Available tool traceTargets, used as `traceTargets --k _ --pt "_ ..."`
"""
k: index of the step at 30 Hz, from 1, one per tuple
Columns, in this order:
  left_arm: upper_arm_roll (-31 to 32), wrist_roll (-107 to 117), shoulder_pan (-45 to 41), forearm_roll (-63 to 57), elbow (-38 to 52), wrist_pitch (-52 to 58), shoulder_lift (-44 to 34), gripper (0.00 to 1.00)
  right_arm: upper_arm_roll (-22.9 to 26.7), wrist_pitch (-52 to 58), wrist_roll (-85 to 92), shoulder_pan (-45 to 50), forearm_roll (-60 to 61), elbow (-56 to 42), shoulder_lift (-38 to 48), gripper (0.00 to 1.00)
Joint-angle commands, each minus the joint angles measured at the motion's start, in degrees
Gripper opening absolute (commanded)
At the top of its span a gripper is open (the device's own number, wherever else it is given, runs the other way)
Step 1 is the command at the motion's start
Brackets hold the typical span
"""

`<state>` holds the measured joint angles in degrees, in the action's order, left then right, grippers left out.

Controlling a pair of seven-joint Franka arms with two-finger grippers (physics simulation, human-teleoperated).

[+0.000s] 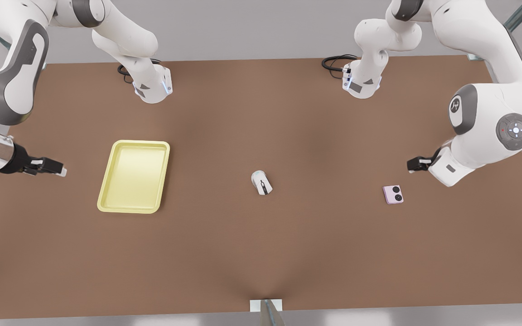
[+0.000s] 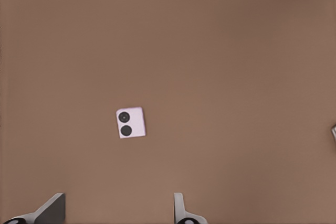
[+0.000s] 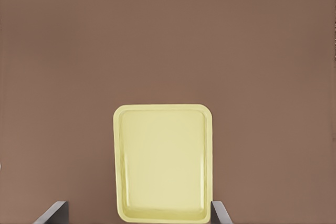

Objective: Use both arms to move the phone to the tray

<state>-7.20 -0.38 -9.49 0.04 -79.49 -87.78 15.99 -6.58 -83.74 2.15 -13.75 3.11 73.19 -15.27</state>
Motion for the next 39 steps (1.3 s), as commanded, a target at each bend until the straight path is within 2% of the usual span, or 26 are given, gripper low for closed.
traceTargets --k 1,3,6,7,12,15,18,27,39 --pt "-0.01 -2.16 0.0 -0.3 0.04 -3.28 0.01 1.0 -0.01 -2.66 1.19 0.04 -0.03 -0.06 0.07 1.0" --pt "0.08 -1.03 -1.4 0.14 -1.54 -6.6 1.76 1.0 -0.01 -2.75 1.19 0.04 -0.03 -0.06 0.07 1.0" --pt "0.08 3.64 -2.55 0.58 -13.21 -19.95 2.99 1.0 -0.01 -2.75 1.19 0.04 -0.03 -0.06 0.07 1.0" --pt "0.08 4.08 -2.55 0.58 -19.73 -27.52 2.91 1.0 -0.01 -2.75 1.19 0.04 -0.65 -0.06 0.16 1.0" --pt "-1.77 4.16 -2.29 0.75 -31.16 -43.08 4.66 1.0 0.07 -1.87 1.1 -0.13 -0.65 -0.06 0.77 1.0" --pt "-1.85 2.59 -0.53 0.84 -32.13 -44.23 6.33 1.0 0.07 -1.78 1.1 -0.05 -0.65 -0.06 1.3 1.0" --pt "-2.03 -3.3 1.22 1.37 -38.1 -52.13 7.04 1.0 0.07 -1.78 1.1 -0.05 -0.56 -0.06 1.3 1.0" --pt "-2.29 -10.78 3.34 1.37 -44.08 -61.37 8.53 1.0 0.07 -1.87 1.19 -0.13 -0.47 -0.06 0.95 1.0" --pt "-2.29 -10.43 3.69 4.36 -45.58 -64.54 11.08 1.0 -0.01 -1.87 1.19 -0.05 -0.65 -0.06 0.86 1.0"
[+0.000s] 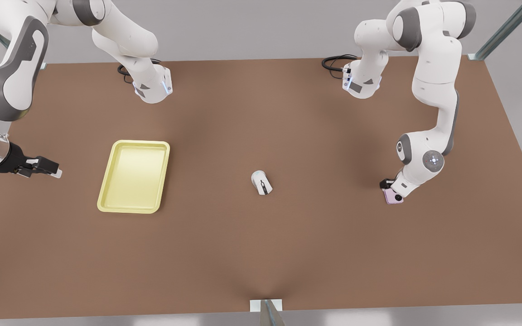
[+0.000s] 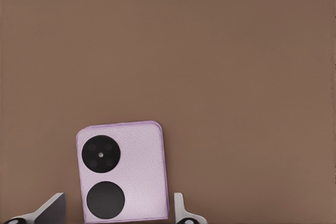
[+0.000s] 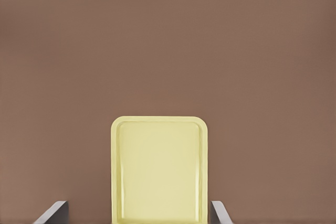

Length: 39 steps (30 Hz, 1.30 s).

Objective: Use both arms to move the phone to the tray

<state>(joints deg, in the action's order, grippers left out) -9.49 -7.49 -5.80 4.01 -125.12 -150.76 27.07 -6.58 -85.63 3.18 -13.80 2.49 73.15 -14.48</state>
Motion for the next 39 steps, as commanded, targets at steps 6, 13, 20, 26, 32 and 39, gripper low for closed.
traceTargets --k 6,13,20,26,32,39 --pt "-0.09 -3.14 0.0 0.47 1.98 -1.73 2.11 1.0 -0.02 -0.15 0.16 0.0 -0.03 -0.03 -0.02 1.0" --pt "-0.01 -2.96 0.0 0.47 3.83 -1.56 3.43 0.92 -0.02 -0.33 0.16 0.09 0.05 0.06 -0.02 1.0" --pt "-0.01 -3.05 0.09 0.47 3.92 -1.47 3.78 0.82 -0.02 -0.15 0.16 0.0 0.14 -0.03 -0.02 1.0" --pt "-0.01 -2.97 0.09 0.47 4.0 -1.47 4.22 0.8 -0.02 -0.42 0.16 0.0 0.06 0.06 -0.11 1.0" --pt "0.26 -2.53 -0.26 0.47 8.4 5.65 3.16 0.77 -0.02 -0.51 0.16 0.0 0.05 0.06 -0.11 1.0" --pt "3.5 24.01 -14.94 0.47 16.83 17.16 0.79 0.77 -0.02 -0.42 0.16 0.09 0.14 0.06 -0.02 1.0"
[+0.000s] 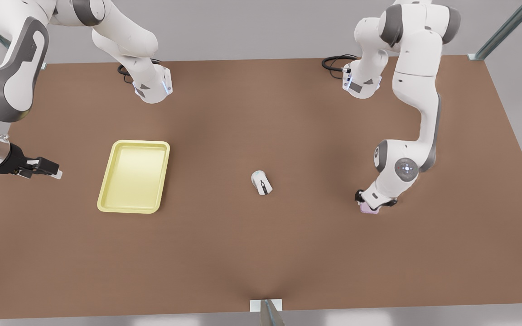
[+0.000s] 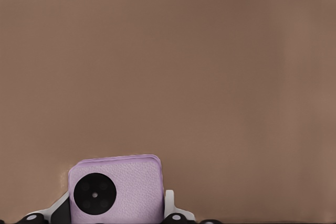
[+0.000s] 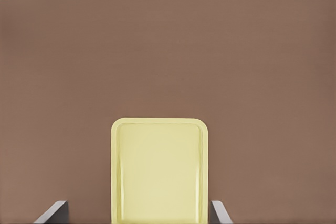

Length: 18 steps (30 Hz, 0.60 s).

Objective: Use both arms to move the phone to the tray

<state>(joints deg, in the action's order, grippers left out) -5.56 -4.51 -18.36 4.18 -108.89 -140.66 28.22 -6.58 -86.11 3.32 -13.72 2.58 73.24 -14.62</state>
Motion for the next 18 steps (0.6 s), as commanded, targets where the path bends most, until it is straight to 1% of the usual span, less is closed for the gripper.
traceTargets --k 1,2,4,5,10,11,13,15,18 --pt "4.06 28.32 -2.82 0.3 3.94 8.03 1.39 0.77 -0.01 0.07 0.02 0.01 0.14 -0.03 0.11 1.0" --pt "7.67 34.64 -3.34 0.3 8.16 8.65 3.68 0.77 -0.01 0.07 0.02 0.01 -0.03 -0.03 0.11 1.0" --pt "8.82 44.14 -8.88 1.27 24.06 15.33 11.32 0.77 -0.01 0.07 0.02 -0.08 -0.03 -0.03 0.03 1.0" --pt "8.82 47.04 -12.04 3.38 28.99 15.77 14.05 0.78 -0.01 -0.02 0.02 -0.08 -0.03 -0.03 0.03 1.0" --pt "8.82 63.48 -21.27 3.73 46.92 15.24 25.39 0.78 0.07 -0.02 0.02 -0.08 -0.03 -0.03 0.03 1.0" --pt "8.82 63.4 -22.06 3.73 49.64 14.89 26.97 0.78 -0.01 -0.02 0.02 -0.08 -0.03 -0.03 0.03 1.0" --pt "8.64 63.13 -25.05 3.2 58.6 14.37 33.38 0.79 -0.01 -0.02 0.02 0.01 -0.03 -0.03 0.03 1.0" --pt "8.46 62.43 -26.72 0.57 60.63 9.8 36.81 0.79 -0.01 -0.02 0.02 0.01 -0.03 -0.03 0.03 1.0" --pt "8.38 61.46 -30.06 -1.63 62.57 6.9 40.59 0.8 -0.01 0.07 0.02 0.01 0.05 -0.03 0.03 1.0"
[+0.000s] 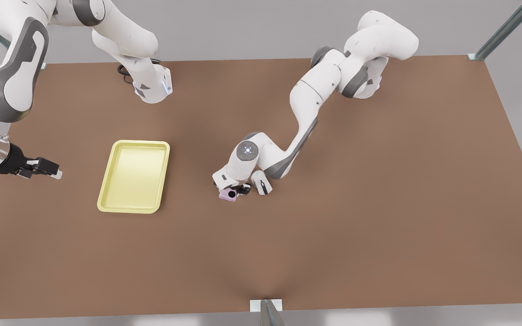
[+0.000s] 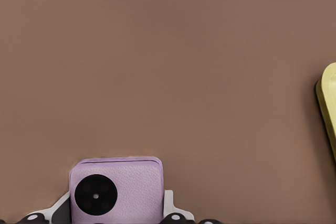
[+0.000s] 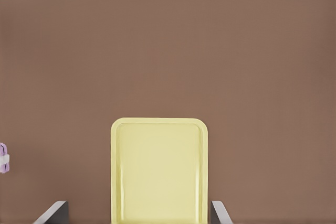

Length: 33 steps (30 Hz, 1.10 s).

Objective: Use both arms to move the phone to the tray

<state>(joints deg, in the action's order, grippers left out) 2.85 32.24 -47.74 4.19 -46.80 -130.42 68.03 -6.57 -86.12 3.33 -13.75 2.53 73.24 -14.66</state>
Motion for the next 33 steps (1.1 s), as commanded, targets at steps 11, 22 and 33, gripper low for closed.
traceTargets --k 11,22,33 --pt "-0.13 23.66 -1.92 -2.87 -0.31 0.41 0.09 1.0 -0.02 -0.1 -0.07 0.13 -0.06 -0.11 -0.02 1.0" --pt "-6.01 -30.65 38.15 -5.5 -29.3 44.9 -52.9 1.0 -5.38 -5.28 -24.76 18.06 -0.33 0.67 -5.11 1.0" --pt "-7.25 -36.02 39.48 -5.5 -32.83 42.52 -53.97 1.0 -4.51 -34.2 -54.47 30.53 -2.26 18.96 -10.12 1.0"
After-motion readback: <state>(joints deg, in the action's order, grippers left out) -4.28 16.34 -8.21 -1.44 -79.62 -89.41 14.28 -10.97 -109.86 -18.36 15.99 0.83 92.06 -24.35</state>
